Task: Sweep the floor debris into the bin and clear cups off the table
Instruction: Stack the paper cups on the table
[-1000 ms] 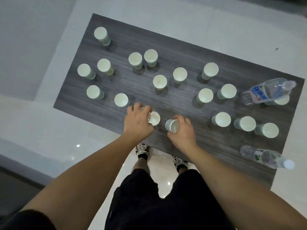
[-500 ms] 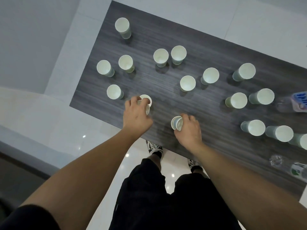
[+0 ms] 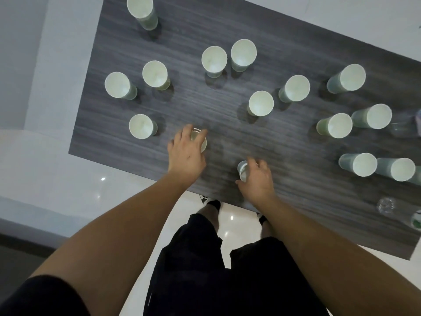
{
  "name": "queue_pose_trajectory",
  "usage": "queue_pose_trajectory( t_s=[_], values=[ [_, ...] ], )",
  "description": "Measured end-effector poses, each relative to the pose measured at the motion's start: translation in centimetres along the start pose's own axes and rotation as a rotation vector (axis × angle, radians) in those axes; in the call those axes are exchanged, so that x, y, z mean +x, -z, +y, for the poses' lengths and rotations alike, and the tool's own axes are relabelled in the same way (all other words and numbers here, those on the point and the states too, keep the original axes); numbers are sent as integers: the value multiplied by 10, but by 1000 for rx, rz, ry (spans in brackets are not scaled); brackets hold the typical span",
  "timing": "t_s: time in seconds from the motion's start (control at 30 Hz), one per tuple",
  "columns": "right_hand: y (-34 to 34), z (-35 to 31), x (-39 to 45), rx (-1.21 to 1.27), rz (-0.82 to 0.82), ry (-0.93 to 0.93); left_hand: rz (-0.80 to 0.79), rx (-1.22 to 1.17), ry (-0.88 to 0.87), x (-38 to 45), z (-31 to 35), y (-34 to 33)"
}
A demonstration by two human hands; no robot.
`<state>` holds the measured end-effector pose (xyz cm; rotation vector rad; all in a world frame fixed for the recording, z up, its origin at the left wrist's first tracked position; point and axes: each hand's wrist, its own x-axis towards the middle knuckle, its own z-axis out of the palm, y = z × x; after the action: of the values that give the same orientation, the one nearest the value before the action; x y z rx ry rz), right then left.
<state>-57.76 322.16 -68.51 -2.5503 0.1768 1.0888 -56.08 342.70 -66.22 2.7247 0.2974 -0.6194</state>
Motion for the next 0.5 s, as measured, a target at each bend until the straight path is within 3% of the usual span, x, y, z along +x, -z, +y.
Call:
queue_pose_trajectory(
  t_s=[0.27, 0.5],
  values=[
    [-1, -23, 4, -22, -21, -20, -104, -171, 35, 1, -21, -8],
    [12, -104, 2, -18, 23, 136, 232, -241, 164, -18, -61, 44]
  ],
)
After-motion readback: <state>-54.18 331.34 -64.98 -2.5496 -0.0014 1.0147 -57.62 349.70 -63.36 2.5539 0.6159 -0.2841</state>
